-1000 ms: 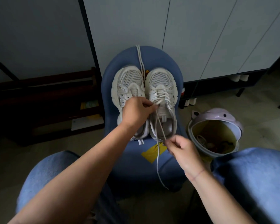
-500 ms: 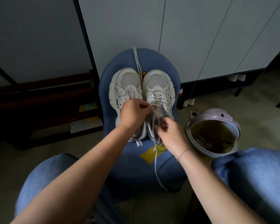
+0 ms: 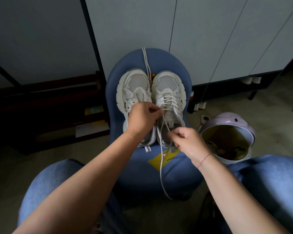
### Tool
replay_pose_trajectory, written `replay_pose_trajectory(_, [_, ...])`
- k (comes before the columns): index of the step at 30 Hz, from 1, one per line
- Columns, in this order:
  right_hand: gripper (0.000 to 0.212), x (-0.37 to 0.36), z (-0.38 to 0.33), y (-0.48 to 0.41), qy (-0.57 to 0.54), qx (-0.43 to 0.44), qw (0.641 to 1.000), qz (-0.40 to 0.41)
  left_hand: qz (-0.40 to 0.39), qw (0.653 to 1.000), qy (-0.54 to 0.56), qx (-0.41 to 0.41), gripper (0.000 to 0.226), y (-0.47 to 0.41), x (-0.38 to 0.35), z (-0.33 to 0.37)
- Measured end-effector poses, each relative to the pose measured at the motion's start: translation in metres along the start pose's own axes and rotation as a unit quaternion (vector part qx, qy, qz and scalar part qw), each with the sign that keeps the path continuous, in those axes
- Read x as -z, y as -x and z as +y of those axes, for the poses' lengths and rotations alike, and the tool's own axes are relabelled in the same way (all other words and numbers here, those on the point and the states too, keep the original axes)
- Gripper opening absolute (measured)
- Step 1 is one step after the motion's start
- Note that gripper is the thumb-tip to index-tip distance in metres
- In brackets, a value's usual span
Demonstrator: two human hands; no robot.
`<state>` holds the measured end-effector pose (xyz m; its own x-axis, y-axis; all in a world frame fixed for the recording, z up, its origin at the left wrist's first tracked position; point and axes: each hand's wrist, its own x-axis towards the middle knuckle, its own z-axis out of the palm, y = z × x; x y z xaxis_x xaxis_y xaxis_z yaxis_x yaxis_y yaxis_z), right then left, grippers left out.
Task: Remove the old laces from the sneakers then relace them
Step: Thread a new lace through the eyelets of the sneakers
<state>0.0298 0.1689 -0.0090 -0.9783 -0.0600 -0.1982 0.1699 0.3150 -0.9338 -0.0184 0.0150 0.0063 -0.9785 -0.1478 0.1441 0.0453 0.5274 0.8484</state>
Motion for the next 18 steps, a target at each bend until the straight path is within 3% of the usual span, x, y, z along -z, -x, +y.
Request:
replay_pose_trajectory(11, [0.018,0.004,0.004,0.034,-0.014,-0.016,0.992,-0.122,-0.026,0.999,-0.018,0.008,0.021,0.005,0.007,0.007])
replay_pose_trajectory(15, [0.019,-0.01,0.003,0.033,-0.07,-0.001,0.993,-0.091,-0.158,0.983,-0.005,0.097,0.034,0.016,0.014,0.015])
replay_pose_trajectory(18, [0.02,-0.015,0.002,0.03,-0.103,-0.006,0.991,-0.087,-0.228,0.956,0.091,0.158,0.02,0.023,0.017,0.019])
